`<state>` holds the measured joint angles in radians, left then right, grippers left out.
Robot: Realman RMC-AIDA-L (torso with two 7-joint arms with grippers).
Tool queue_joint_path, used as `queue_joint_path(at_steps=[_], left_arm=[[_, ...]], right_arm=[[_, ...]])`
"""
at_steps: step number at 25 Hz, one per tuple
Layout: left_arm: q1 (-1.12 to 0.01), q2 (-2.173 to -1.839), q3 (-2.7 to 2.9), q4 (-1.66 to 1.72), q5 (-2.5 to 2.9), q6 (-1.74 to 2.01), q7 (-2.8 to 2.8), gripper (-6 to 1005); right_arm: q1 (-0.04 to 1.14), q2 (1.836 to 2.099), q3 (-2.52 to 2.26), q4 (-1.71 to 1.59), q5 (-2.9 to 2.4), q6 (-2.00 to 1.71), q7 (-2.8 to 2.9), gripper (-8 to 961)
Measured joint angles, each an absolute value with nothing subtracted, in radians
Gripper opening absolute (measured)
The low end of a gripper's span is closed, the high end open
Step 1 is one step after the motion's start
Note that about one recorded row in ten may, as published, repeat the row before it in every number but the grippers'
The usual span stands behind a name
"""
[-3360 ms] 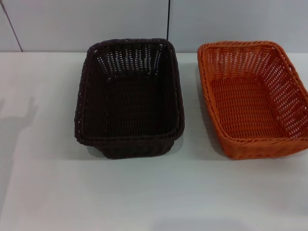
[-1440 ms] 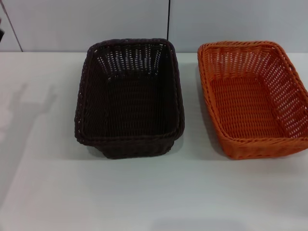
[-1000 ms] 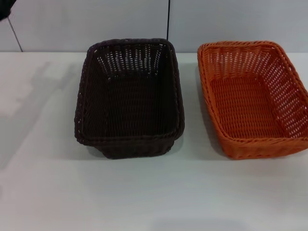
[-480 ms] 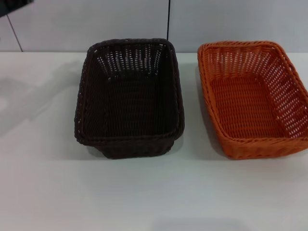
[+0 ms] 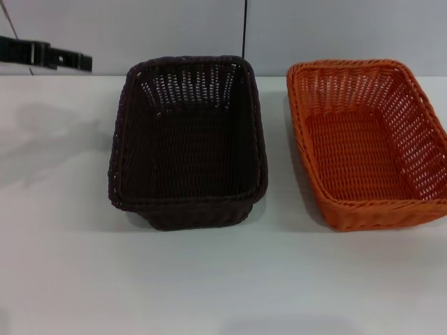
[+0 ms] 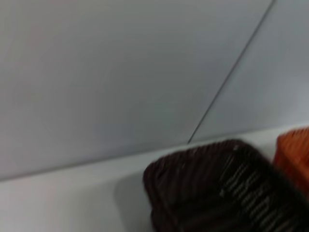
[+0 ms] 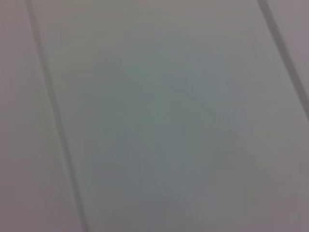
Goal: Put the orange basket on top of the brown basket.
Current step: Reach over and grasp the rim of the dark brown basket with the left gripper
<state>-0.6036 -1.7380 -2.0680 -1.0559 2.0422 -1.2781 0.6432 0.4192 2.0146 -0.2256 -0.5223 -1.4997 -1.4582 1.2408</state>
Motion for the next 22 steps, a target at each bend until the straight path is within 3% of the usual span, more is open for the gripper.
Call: queue_joint_path(at_steps=[10,15,22], left_arm=[[-0.689,-1.924,-2.134,-1.320,2.542,-1.514,0.506,829],[-0.703,-1.982,-2.146,-1.319,2.591,-1.516,0.495,828],[-0.697,-2.037,-2.157,-1.311,2.599,-1.486,0.471,828]], right_arm=[[0.397,2.051,-0.178,-0.503,-1.499,-1.361,1.110,715],[0.398,2.052,-0.174,-0.501,-1.499,-1.355,1.108,715],[0.400,2.053,-0.170,-0.501,-1.499,-1.352,1.089,715]])
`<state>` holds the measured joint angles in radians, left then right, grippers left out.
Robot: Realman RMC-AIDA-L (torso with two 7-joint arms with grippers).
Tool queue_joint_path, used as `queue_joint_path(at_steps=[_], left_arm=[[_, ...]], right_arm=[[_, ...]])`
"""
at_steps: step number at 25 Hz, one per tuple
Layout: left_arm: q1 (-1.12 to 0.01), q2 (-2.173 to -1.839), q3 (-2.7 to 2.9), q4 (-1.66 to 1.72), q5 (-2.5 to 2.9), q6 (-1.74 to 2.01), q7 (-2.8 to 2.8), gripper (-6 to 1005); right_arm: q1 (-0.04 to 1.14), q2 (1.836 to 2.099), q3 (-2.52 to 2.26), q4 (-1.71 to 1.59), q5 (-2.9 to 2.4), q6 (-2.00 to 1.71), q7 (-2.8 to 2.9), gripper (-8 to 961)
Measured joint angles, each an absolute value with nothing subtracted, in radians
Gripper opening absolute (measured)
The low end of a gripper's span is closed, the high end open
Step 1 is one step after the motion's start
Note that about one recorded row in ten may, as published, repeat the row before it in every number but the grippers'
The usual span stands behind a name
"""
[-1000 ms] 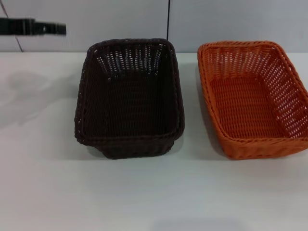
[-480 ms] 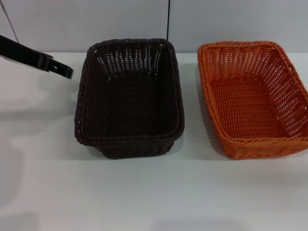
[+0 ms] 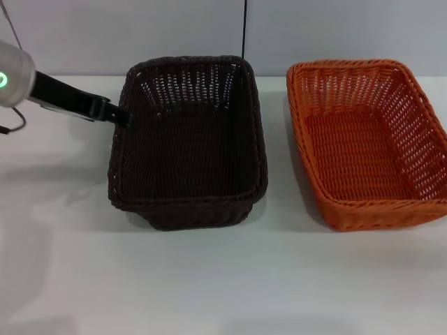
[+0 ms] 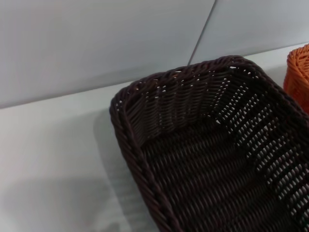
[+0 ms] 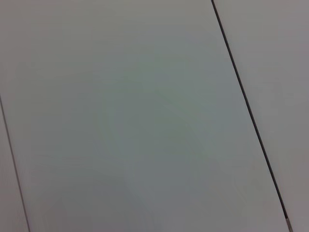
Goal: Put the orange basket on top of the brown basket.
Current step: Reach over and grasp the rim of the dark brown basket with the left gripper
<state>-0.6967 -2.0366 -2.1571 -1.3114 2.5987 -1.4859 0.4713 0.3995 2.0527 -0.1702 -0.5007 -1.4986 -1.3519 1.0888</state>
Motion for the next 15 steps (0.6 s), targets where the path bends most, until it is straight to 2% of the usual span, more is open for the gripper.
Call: queue_joint_path(at_steps=[3,7,15], left_arm=[[-0.682,-2.055,-2.140,-1.304,2.618,-1.434,0.428,828],[-0.667,-2.058,-2.102,-1.258,2.616,-1.358,0.366,828],[-0.649,-2.063,-2.070,-1.177,2.599,-1.261,0.306,828]], right_arm=[[0.397,2.057,-0.170,-0.501,-1.498,-1.352,1.078,716],[0.396,2.068,-0.170,-0.498,-1.489,-1.356,1.037,716],[0.395,2.068,-0.170,-0.491,-1.488,-1.354,1.031,716]])
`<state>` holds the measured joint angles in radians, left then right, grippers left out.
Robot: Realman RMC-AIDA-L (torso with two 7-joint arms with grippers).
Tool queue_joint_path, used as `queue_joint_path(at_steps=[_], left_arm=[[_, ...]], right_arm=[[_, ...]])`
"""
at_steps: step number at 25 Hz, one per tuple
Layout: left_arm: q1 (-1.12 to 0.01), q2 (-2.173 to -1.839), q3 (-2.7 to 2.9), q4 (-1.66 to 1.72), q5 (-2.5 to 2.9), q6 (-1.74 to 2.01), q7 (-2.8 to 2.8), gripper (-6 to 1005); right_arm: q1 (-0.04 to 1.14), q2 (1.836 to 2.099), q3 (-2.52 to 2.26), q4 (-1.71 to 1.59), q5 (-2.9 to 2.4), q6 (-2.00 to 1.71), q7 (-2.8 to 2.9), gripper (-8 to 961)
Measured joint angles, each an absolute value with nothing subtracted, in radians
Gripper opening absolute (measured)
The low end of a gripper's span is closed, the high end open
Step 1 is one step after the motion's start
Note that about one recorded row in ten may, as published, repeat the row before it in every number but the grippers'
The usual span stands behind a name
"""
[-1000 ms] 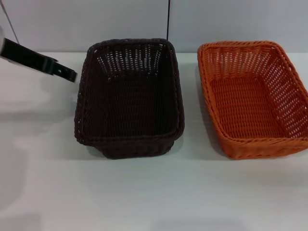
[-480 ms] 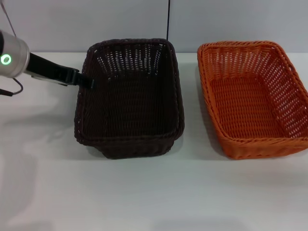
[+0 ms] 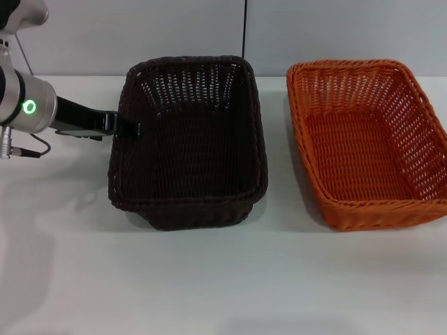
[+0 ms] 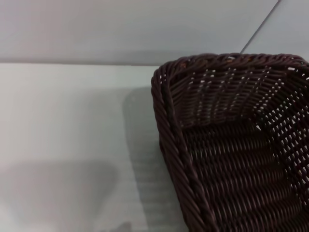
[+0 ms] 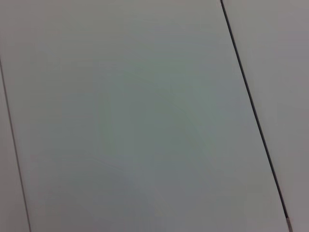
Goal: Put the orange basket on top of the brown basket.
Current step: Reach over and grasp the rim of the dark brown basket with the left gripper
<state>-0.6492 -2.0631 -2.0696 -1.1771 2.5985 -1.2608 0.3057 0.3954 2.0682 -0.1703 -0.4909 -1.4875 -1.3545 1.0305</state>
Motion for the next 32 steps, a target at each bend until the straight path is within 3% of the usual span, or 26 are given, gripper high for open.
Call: queue_joint_path(at_steps=[15,25,32], left_arm=[[-0.660,-2.065,-1.990,-1.099,2.547,-1.197,0.302,827],[-0.660,-2.060,-1.962,-1.108,2.569,-1.204,0.302,625],[-0.665,-2.059,-1.956,-1.112,2.599,-1.204,0.301,389]], right_arm=[[0.402,2.061,-0.169,-0.479,-1.475,-1.351,1.006,715],[0.396,2.068,-0.132,-0.474,-1.472,-1.352,1.005,716],[0.396,2.068,-0.129,-0.473,-1.469,-1.357,1.005,715]])
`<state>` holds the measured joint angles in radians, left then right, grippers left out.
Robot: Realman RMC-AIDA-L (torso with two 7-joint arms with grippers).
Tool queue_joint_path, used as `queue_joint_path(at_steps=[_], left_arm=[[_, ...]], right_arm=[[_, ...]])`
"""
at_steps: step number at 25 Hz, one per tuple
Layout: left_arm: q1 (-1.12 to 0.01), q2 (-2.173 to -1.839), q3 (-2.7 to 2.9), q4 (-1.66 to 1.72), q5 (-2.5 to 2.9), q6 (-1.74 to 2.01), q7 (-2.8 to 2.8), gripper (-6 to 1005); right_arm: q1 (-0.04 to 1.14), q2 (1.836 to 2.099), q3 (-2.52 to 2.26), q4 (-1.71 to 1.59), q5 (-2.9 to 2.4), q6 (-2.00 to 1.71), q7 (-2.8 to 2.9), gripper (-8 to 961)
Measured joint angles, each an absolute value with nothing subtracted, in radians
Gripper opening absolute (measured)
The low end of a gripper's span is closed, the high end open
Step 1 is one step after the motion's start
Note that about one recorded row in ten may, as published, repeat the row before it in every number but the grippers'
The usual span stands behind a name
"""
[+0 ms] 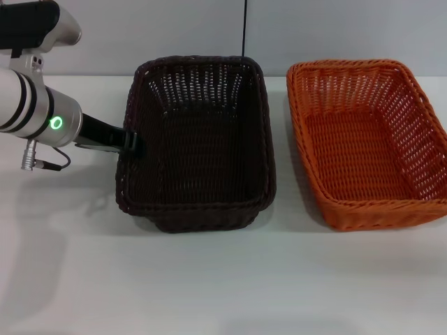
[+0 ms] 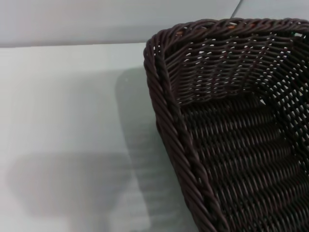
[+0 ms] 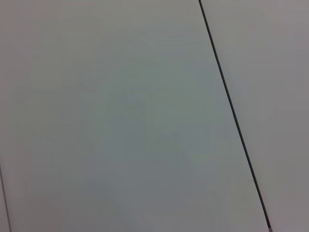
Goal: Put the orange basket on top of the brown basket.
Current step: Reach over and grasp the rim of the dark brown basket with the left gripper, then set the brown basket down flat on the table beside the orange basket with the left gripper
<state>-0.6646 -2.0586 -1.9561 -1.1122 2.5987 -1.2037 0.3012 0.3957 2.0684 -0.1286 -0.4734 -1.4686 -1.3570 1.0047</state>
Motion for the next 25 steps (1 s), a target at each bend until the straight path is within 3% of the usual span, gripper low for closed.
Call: queue_joint_path(at_steps=[2,25], left_arm=[[-0.666,-2.059,-1.947,-1.113,2.613,-1.202,0.301,262],[-0.589,-2.054,-1.979,-1.461,2.677,-1.255,0.415,223]], right_arm=[[0.395,2.068,-0.129,-0.472,-1.465,-1.357,1.005,715],[0.385,2.067,-0.129,-0.466,-1.433,-1.360,1.005,715]])
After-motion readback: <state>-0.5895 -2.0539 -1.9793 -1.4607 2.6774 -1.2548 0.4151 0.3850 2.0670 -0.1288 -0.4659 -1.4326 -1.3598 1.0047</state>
